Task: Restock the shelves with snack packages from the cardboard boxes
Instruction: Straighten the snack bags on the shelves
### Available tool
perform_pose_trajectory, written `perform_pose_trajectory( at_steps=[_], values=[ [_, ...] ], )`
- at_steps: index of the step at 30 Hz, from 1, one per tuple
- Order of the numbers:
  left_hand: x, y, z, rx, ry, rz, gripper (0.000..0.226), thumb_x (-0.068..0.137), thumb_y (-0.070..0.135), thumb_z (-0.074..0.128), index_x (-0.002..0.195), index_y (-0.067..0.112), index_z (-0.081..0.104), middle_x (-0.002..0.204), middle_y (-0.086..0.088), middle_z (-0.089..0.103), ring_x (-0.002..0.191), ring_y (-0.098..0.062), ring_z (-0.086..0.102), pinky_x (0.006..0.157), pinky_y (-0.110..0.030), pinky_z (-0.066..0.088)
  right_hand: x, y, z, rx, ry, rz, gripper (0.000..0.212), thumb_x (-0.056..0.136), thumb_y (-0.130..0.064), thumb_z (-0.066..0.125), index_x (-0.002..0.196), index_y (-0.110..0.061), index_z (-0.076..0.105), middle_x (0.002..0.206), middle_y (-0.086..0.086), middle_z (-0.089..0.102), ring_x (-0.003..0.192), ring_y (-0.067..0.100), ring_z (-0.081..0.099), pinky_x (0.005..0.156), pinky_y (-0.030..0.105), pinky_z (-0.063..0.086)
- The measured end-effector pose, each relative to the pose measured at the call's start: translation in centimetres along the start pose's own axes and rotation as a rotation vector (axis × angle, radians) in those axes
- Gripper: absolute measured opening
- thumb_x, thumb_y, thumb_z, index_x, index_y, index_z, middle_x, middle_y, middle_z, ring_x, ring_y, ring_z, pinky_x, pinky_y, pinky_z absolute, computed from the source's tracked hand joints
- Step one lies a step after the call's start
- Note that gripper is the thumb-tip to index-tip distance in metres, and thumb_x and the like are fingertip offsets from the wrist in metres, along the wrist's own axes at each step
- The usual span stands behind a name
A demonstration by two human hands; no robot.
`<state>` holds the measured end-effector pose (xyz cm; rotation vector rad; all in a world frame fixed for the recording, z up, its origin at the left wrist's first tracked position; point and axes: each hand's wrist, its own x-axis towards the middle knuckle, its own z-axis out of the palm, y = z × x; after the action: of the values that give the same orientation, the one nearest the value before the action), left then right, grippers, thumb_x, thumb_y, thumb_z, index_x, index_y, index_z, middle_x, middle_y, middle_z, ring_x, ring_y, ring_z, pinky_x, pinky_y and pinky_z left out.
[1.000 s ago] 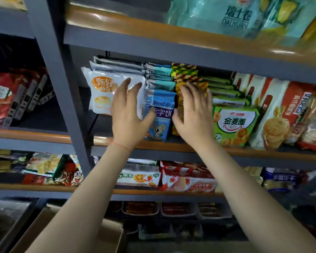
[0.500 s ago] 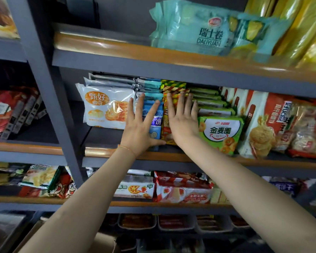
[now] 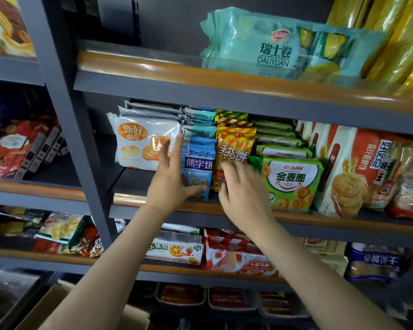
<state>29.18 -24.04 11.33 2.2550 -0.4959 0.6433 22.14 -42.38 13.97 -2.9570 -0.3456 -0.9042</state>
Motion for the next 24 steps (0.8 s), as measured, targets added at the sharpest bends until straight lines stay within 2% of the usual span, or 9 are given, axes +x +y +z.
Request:
perform_pose_trajectory(
  at_steps=[2, 4, 7, 11, 14, 16, 17, 19, 24],
  values=[
    [0.0, -0.3, -0.2, -0.032, -0.085, -0.110, 0.131, 0.070, 0.039, 0.090, 0.161, 0.025, -0.002, 0.158, -0.014, 0.034, 0.119, -0.038, 0.060, 0.085, -0.044, 0.054, -1.0, -0.3, 0.4, 0.176, -0.184, 0.073, 0.025, 0.096, -0.019, 0.049, 0.120, -0.011, 0.053, 0.108, 0.006, 0.060, 0.096, 0.027, 0.059, 0.073, 0.040, 0.050],
    [0.3, -0.7, -0.1, -0.057, -0.165, -0.172, 0.133, 0.070, 0.041, 0.090, 0.160, 0.030, -0.007, 0.151, -0.010, 0.047, 0.119, -0.033, 0.061, 0.090, -0.040, 0.052, -0.8, -0.1, 1.1, 0.298, -0.314, 0.110, 0.028, 0.099, -0.025, 0.049, 0.125, -0.013, 0.051, 0.119, 0.005, 0.059, 0.105, 0.025, 0.058, 0.080, 0.041, 0.051],
    [0.9, -1.0, -0.3, -0.081, -0.208, -0.196, 0.134, 0.066, 0.047, 0.091, 0.160, 0.031, -0.003, 0.145, -0.008, 0.052, 0.122, -0.030, 0.060, 0.094, -0.042, 0.054, -0.2, -0.3, 1.3, 0.343, -0.382, 0.122, 0.039, 0.101, -0.031, 0.047, 0.137, -0.016, 0.046, 0.132, 0.004, 0.055, 0.117, 0.024, 0.055, 0.089, 0.041, 0.050],
    [0.3, -0.1, -0.8, -0.077, -0.169, -0.217, 0.130, 0.070, 0.044, 0.090, 0.161, 0.021, 0.000, 0.158, -0.016, 0.029, 0.136, -0.035, 0.046, 0.105, -0.046, 0.046, -0.6, -0.1, 0.1, 0.371, -0.270, 0.130, 0.032, 0.102, -0.034, 0.047, 0.128, -0.017, 0.055, 0.122, 0.000, 0.059, 0.110, 0.019, 0.057, 0.084, 0.037, 0.050],
    [-0.2, 1.3, -0.8, -0.007, 0.173, -0.052, 0.097, 0.082, 0.039, 0.081, 0.154, 0.003, 0.028, 0.148, -0.025, 0.037, 0.137, -0.039, 0.040, 0.106, -0.048, 0.045, -1.1, 0.9, -1.4, 0.386, -0.059, 0.124, 0.026, 0.100, -0.025, 0.053, 0.121, -0.012, 0.061, 0.116, 0.000, 0.061, 0.108, 0.017, 0.057, 0.085, 0.031, 0.048],
    [-0.6, 3.1, -0.3, -0.006, 0.339, 0.041, 0.064, 0.089, 0.027, 0.073, 0.140, -0.001, 0.047, 0.135, -0.023, 0.049, 0.125, -0.033, 0.048, 0.095, -0.036, 0.047, -1.3, 2.1, -2.4, 0.360, 0.066, 0.139, 0.025, 0.097, -0.021, 0.057, 0.119, -0.011, 0.062, 0.114, 0.001, 0.060, 0.108, 0.018, 0.056, 0.087, 0.030, 0.047],
    [-0.8, 4.3, 0.0, -0.022, 0.341, 0.063, 0.050, 0.091, 0.024, 0.069, 0.133, 0.002, 0.054, 0.129, -0.019, 0.053, 0.117, -0.030, 0.052, 0.085, -0.031, 0.048, -1.4, 2.7, -2.8, 0.321, 0.109, 0.148, 0.026, 0.096, -0.019, 0.058, 0.120, -0.010, 0.062, 0.114, 0.002, 0.059, 0.110, 0.019, 0.055, 0.090, 0.031, 0.046],
    [-1.1, 6.6, 0.6, -0.057, 0.212, 0.069, 0.037, 0.092, 0.032, 0.059, 0.121, 0.009, 0.063, 0.116, -0.010, 0.060, 0.100, -0.026, 0.061, 0.069, -0.032, 0.049, -1.6, 4.2, -3.5, 0.223, 0.164, 0.151, 0.030, 0.092, -0.018, 0.062, 0.121, -0.009, 0.062, 0.115, 0.005, 0.058, 0.110, 0.022, 0.054, 0.092, 0.035, 0.046],
    [-1.2, 9.7, 3.6, -0.114, -0.060, 0.030, 0.037, 0.090, 0.044, 0.055, 0.110, 0.017, 0.070, 0.099, -0.001, 0.068, 0.087, -0.022, 0.065, 0.069, -0.041, 0.056, -2.6, 9.7, -5.1, -0.084, 0.060, 0.030, 0.048, 0.082, -0.019, 0.073, 0.127, -0.011, 0.058, 0.125, 0.016, 0.055, 0.110, 0.036, 0.056, 0.091, 0.050, 0.048]
  ],
)
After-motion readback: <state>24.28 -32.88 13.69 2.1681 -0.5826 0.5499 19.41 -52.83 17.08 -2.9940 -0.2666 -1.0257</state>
